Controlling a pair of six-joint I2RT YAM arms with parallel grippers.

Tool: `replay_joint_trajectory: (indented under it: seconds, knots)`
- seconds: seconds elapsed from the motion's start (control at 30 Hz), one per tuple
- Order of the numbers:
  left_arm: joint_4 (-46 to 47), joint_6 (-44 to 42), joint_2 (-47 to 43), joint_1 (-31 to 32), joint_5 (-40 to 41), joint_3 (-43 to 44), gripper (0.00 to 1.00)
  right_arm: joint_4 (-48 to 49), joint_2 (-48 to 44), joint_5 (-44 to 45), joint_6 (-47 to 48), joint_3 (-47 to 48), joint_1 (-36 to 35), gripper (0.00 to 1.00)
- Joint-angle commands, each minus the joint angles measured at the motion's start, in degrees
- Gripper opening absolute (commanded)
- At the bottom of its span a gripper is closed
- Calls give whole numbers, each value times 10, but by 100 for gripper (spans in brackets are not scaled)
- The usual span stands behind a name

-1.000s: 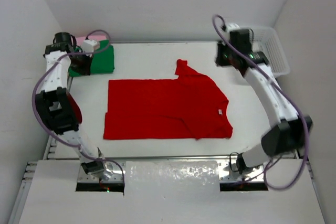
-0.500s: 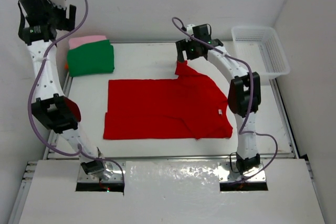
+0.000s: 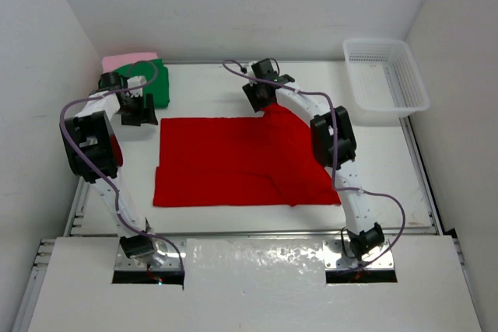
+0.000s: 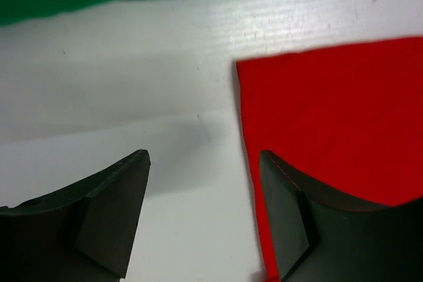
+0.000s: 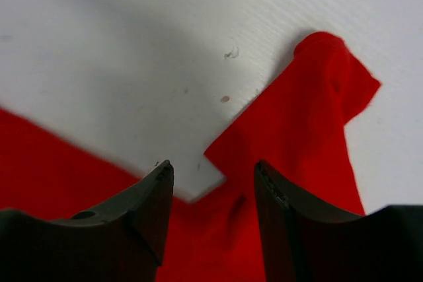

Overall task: Fold and stack the t-shirts
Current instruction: Grap the side of the flattened tshirt furthest away from the robot with both arms

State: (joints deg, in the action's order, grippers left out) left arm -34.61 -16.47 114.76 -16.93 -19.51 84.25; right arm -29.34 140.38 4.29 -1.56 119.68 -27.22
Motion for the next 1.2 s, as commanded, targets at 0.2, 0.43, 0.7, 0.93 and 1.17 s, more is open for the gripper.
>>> replay_joint_trajectory:
  seconds: [0.2, 0.43, 0.7, 0.93, 1.17]
  knots:
    - [109, 58, 41, 44, -4, 17, 66, -24, 72, 100, -7, 25, 10, 47]
    - [89, 69, 88, 46, 39, 36, 64, -26, 69, 66, -25, 6, 10, 39]
    - [29, 41, 99, 71, -14, 43, 47, -27, 67, 46, -35, 0, 11, 7]
    - [-22, 21, 85, 63, 18, 30, 49, -8, 28, 38, -46, -23, 19, 0]
    - [-15, 31, 93, 66, -39, 41, 0, 3, -20, 1, -52, -38, 31, 0]
